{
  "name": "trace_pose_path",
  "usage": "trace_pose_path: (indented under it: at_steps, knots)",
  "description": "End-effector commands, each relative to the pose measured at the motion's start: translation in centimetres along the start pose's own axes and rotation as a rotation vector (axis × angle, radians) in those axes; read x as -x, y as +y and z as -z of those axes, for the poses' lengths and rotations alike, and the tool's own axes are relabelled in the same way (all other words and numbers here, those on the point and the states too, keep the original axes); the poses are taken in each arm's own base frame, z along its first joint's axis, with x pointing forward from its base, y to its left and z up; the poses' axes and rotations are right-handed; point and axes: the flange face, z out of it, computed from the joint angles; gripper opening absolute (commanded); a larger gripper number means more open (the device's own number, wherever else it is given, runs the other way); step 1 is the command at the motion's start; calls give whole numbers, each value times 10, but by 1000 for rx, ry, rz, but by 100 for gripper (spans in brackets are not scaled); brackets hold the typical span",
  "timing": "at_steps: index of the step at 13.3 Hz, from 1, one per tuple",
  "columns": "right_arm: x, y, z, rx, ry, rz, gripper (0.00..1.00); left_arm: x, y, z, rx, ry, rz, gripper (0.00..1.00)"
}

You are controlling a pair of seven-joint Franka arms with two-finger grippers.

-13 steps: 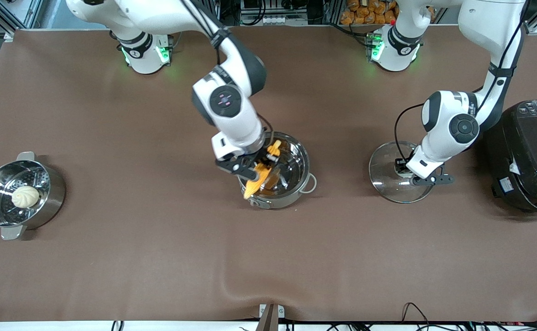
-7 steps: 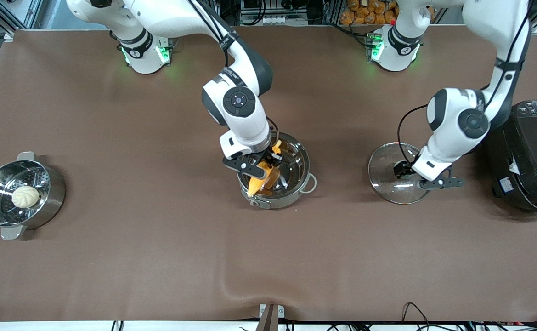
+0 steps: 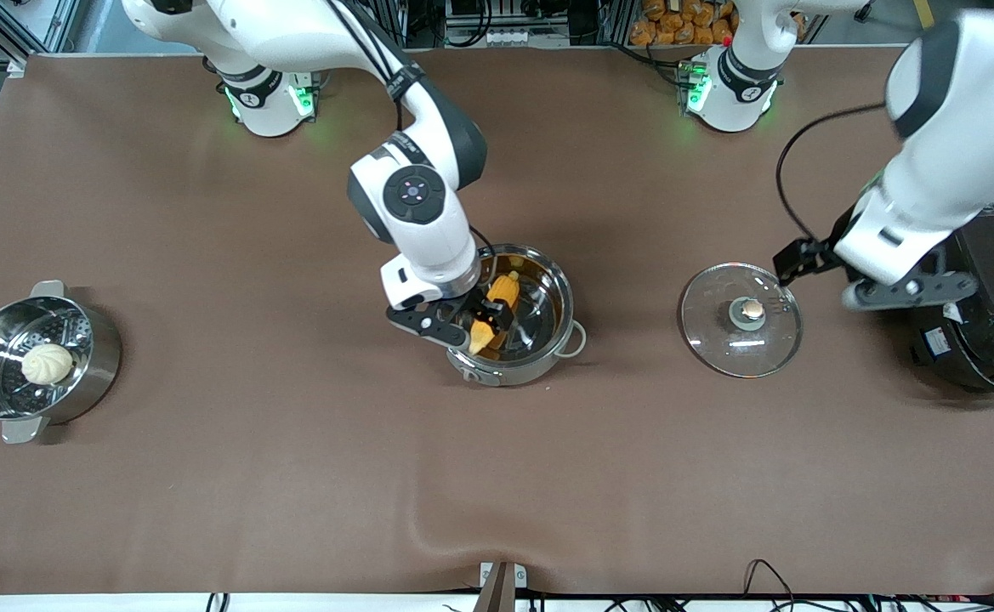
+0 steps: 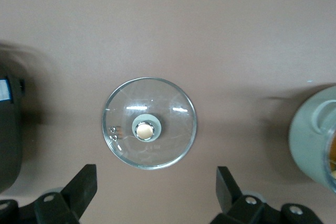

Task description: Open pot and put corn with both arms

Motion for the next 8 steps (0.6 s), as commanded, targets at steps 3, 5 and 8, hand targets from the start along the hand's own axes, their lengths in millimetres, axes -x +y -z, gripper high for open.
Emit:
trace_pose_path:
  at_steps: [3, 5, 8]
  knots:
    - [-87, 73, 82, 29, -19, -3, 100, -1, 2, 19, -13, -18, 13, 100]
    - [-130, 115, 99, 46, -29, 46, 100, 2, -6, 31, -9, 0, 26, 100]
    - [-176, 177, 129, 70, -65, 117, 100, 11, -21, 46, -9, -4, 47, 100]
